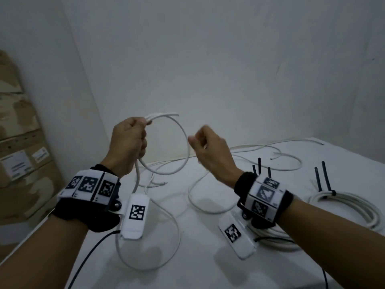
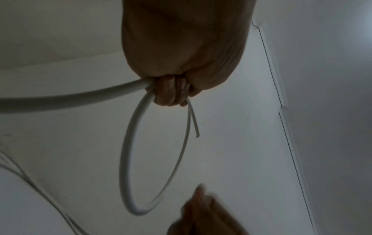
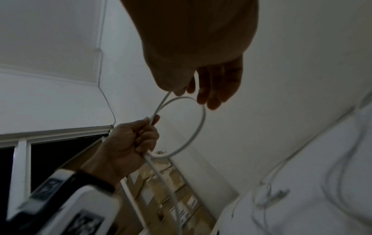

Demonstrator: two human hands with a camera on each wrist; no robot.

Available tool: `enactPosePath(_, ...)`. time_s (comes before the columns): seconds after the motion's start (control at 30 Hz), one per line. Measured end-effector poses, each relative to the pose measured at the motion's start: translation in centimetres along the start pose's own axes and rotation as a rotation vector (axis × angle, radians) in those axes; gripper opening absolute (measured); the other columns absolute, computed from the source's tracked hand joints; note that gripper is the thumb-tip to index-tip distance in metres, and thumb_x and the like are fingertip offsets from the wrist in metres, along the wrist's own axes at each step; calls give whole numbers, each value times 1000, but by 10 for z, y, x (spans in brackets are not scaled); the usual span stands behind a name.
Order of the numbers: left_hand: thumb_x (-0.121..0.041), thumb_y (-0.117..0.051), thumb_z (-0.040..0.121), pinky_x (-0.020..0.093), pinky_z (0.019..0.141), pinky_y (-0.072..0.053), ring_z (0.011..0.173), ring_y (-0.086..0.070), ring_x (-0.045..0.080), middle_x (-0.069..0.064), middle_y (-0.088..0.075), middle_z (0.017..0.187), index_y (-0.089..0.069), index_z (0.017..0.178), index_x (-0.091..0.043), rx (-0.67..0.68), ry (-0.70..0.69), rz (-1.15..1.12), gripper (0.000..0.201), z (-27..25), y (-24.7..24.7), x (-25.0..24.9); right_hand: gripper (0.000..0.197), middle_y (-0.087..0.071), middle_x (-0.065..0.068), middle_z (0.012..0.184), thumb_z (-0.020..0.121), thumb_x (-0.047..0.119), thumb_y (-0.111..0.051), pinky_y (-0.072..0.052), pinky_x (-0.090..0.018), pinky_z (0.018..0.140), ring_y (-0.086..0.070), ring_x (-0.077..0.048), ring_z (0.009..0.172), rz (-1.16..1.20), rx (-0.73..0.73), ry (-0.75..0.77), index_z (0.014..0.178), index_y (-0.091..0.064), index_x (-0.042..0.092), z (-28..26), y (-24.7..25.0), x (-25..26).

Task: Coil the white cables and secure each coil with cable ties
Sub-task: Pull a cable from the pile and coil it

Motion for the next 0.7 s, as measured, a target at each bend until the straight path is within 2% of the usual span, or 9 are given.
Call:
enactPosePath(0.1, -15, -41, 102, 12, 36, -21, 33, -25, 4, -12, -33, 42, -54, 84, -14, -68, -25, -86, 22, 2, 13, -4, 34, -67, -9, 66, 95, 45, -47, -42, -24, 38, -58, -23, 42, 173, 442, -332, 87, -50, 12, -51, -42, -21)
enactPosePath(0.17, -16, -41, 102, 13, 36, -21, 34, -25, 4, -12, -32, 43, -53, 84, -15, -84, -29, -122, 21, 0, 16, -8, 53, -67, -14, 70, 95, 54, -39, -45, -22, 39, -58, -22, 41, 69, 767, -498, 103, -49, 2, -93, -77, -34)
enactPosePath(0.23, -16, -41, 102, 13, 36, -20, 34, -24, 4, -11, -32, 44, -53, 85, -15, -88, -33, -146, 20, -3, 19, -11, 64, -68, -17, 77, 94, 60, -33, -48, -24, 46, -59, -23, 45, -208, 921, -483, 104, -48, -1, -116, -102, -47)
enactPosePath(0.33, -17, -41, 102, 14, 37, -20, 36, -24, 5, -11, -32, 45, -53, 90, -13, -85, -37, -132, 17, -10, 28, -14, 61, -64, -16, 104, 92, 60, -40, -44, -32, 67, -64, -31, 85, -637, 826, -257, 116, -45, 4, -110, -120, -62)
enactPosePath(0.43, -16, -40, 102, 14, 38, -19, 36, -24, 5, -10, -32, 45, -53, 93, -12, -99, -23, -118, 16, -16, 42, -10, 67, -55, -15, 124, 88, 53, -54, -41, -33, 80, -56, -31, 111, -761, 880, -239, 128, -39, 1, -103, -129, -69)
enactPosePath(0.5, -16, -40, 102, 14, 37, -19, 36, -23, 5, -10, -32, 45, -53, 91, -12, -112, 2, -131, 17, -18, 53, -5, 46, -59, -13, 112, 90, 41, -58, -45, -29, 68, -60, -31, 105, -786, 972, -283, 113, -49, 3, -98, -133, -69)
enactPosePath(0.57, -17, -41, 102, 13, 37, -19, 35, -23, 5, -10, -32, 44, -54, 89, -13, -127, 22, -136, 18, -17, 65, 0, 17, -57, -10, 83, 93, 18, -53, -43, -25, 46, -64, -29, 80, -718, 993, -326, 86, -49, 3, -91, -137, -68)
enactPosePath(0.63, -17, -41, 102, 13, 36, -19, 35, -23, 5, -11, -32, 44, -54, 88, -13, -139, 35, -127, 20, -16, 79, 5, 21, -57, -15, 72, 92, 4, -43, -45, -27, 41, -56, -26, 54, -551, 938, -401, 71, -46, 1, -80, -136, -67)
enactPosePath(0.7, -18, -41, 102, 12, 35, -19, 34, -23, 4, -11, -32, 44, -55, 87, -14, -136, 61, -107, 21, -14, 93, 11, 20, -65, -20, 73, 92, 4, -41, -49, -30, 41, -57, -26, 47, -321, 813, -429, 78, -53, -4, -61, -125, -64)
Point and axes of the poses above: each hand's wrist, its own z-axis towards the middle knuckle, its own y-axis out of the back of the hand, x = y × z, the point moved 7 cm from there along z, towards the middle knuckle
